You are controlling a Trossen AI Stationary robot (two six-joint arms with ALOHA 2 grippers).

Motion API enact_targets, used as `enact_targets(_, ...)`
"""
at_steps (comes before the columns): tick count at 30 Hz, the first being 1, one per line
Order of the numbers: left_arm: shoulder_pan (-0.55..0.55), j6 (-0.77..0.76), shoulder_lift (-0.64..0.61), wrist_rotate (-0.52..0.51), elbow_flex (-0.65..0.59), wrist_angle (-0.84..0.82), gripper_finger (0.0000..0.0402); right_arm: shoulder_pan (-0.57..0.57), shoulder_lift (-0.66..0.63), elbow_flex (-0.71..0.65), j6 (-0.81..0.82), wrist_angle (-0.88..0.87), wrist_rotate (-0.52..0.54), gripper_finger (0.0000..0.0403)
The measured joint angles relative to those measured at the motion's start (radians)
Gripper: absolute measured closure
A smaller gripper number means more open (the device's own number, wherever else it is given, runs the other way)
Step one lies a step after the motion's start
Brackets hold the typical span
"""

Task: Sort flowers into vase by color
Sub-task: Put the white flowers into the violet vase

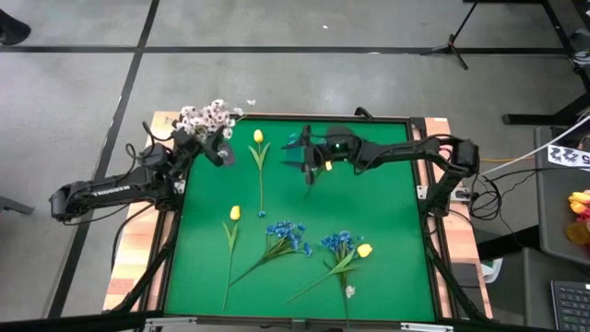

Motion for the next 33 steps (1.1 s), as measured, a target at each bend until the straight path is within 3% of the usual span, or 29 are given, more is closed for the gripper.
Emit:
enact_targets(7,0.000,-0.089,0.035,0.004,0.000,0.002,0.0158,0.044,0.150,0.087,0.029,0.166,0.066,0.0210)
enact_targets(15,0.000,-0.098,0.069,0.006,0.000,0.007,0.0158,0.058,0.396,0.432,0.032,0.064,0.079,0.0210)
enact_targets(21,0.000,-0.098,0.068,0.006,0.000,0.044,0.0158,0.057,0.496,0.608,0.046,-0.049,0.094,0.0210)
enact_targets(26,0.000,-0.117,0.069,0.007,0.000,0.061,0.0158,0.057,0.529,0.666,0.058,-0.115,0.121,0.0196)
enact_targets(33,0.000,-0.154,0.071,0.030,0.000,0.062,0.0158,0.057,0.529,0.666,0.054,-0.110,0.253,0.0135)
